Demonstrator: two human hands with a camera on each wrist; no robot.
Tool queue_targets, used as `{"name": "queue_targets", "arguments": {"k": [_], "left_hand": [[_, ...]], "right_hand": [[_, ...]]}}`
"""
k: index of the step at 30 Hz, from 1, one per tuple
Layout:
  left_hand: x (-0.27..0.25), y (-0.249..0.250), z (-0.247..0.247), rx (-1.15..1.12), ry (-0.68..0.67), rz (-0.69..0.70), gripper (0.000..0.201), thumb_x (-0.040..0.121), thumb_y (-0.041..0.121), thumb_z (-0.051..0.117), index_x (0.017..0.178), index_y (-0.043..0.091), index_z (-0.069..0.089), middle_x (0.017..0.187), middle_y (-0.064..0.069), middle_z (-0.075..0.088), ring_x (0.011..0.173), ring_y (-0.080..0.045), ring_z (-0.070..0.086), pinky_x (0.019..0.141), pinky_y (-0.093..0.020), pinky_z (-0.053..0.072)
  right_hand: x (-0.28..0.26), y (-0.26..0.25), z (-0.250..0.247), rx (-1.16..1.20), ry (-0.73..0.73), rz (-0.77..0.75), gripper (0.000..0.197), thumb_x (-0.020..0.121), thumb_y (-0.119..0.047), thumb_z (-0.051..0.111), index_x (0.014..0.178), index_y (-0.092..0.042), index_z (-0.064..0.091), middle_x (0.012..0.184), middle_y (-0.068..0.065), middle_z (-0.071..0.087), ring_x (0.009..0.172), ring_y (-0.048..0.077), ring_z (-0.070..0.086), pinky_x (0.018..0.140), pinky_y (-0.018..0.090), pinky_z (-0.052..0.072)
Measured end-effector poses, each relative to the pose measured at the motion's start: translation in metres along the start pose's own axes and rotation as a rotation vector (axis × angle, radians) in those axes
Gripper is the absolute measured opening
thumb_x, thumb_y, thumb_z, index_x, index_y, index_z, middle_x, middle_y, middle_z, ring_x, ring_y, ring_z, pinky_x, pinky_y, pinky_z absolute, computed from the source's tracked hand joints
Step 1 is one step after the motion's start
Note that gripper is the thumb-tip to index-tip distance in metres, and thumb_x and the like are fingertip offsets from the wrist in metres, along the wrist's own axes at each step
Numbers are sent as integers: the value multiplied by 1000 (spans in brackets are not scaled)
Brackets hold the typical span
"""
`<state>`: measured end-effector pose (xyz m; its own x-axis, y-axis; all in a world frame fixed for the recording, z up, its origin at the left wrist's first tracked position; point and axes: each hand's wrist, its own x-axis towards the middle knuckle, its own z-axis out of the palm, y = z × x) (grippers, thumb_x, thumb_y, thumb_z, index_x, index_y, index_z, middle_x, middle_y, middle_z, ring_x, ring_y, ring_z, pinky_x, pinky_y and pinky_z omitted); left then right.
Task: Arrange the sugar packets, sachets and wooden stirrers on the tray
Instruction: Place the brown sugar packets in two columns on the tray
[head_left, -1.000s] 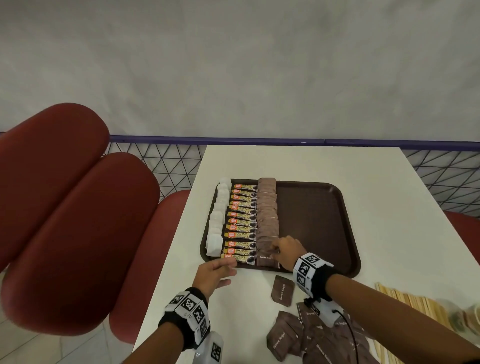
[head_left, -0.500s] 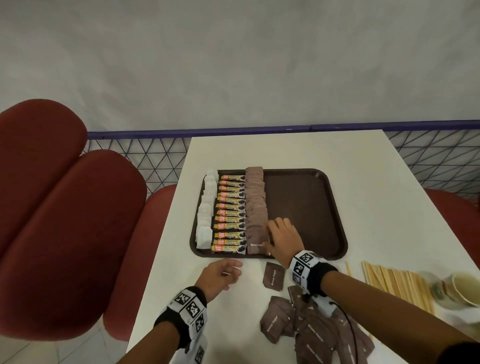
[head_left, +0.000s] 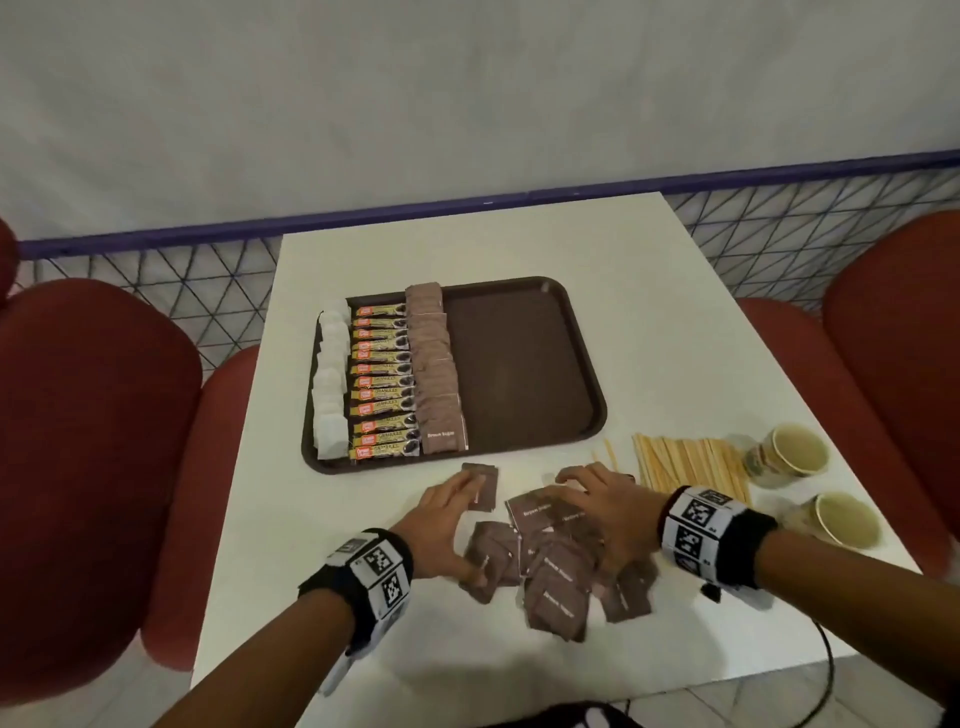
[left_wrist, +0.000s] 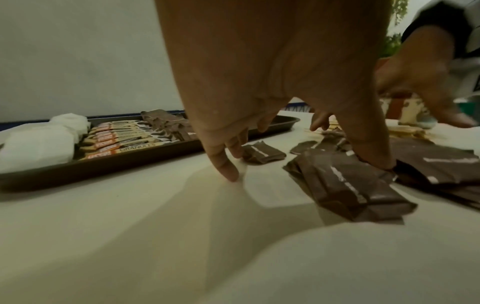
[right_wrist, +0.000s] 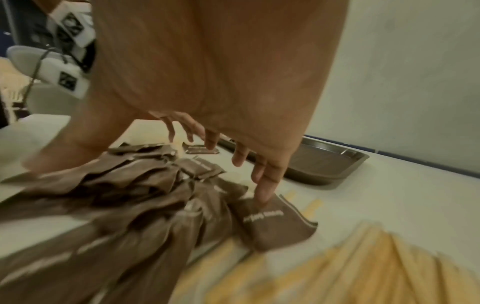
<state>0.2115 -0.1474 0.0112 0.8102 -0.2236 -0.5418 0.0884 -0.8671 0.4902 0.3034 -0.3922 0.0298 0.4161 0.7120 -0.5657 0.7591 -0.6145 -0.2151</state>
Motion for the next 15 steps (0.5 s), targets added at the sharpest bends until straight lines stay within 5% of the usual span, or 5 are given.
{"name": "queue_targets", "arguments": {"k": [4,15], "left_hand": [[4,3,5,179,-14,-3,127,63,48,80,151,17,-5,159,-2,-5,143,-24,9,117,-42,18],[5,5,14,115,122,-13,100,74,41,73,150,14,12,154,-1,13,138,-21,17,115,-28,19]], "right_hand": [[-12,3,26,-161,-17,11,127,52,-66,75,148,-30,-1,154,11,11,138,34,16,116,52,14],[24,-22,20,194,235,3,70,82,-21,61,143,-22,28,137,8,37,124,27,31,108,35,27]]}}
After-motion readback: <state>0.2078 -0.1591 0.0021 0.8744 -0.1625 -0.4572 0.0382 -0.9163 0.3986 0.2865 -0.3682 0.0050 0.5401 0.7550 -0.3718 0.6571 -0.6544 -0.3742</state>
